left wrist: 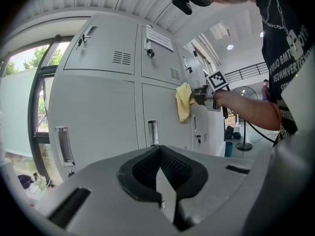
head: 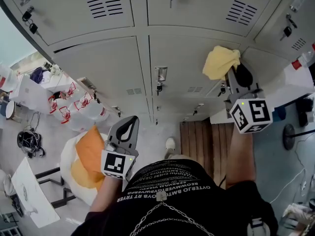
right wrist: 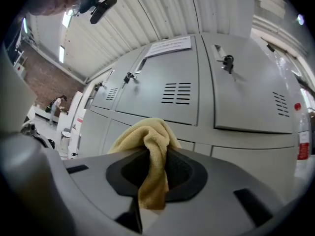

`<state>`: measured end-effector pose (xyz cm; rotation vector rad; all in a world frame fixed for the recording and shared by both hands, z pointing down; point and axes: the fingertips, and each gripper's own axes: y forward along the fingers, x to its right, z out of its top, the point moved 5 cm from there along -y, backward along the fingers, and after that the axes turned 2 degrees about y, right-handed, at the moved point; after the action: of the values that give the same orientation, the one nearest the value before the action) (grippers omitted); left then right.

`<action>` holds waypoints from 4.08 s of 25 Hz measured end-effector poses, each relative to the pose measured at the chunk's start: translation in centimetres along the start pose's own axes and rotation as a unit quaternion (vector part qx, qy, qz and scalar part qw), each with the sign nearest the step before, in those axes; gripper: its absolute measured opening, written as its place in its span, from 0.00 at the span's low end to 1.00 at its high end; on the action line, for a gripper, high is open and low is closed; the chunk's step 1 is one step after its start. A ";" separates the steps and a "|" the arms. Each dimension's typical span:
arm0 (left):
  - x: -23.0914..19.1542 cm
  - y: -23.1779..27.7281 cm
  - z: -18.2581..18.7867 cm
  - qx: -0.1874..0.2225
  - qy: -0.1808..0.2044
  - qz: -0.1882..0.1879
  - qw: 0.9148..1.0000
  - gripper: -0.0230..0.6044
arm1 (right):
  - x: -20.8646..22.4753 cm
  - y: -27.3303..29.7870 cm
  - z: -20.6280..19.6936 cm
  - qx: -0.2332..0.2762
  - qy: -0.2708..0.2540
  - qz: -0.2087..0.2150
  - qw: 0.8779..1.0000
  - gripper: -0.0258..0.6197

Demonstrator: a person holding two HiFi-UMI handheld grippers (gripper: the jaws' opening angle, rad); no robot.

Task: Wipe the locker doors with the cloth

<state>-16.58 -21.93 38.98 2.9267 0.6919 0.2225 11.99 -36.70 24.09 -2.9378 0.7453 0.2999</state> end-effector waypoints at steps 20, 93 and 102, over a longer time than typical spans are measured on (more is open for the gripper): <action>1.0 -1.6 0.5 0.004 0.008 0.007 1.000 0.04 | -13.0 7.8 -1.7 -0.021 -0.019 0.156 0.987 0.15; 1.6 -5.9 -0.9 -0.026 -0.004 -0.011 1.000 0.04 | -10.1 6.2 -10.4 -0.130 -0.062 0.084 0.986 0.15; 2.8 -9.0 -1.8 -0.019 -0.004 -0.038 0.999 0.04 | -5.2 3.8 -12.2 -0.161 -0.063 0.009 0.985 0.16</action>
<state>-18.32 -12.56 39.70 2.8574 0.7881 0.2144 7.73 -39.34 36.89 -3.1705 0.7699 0.6595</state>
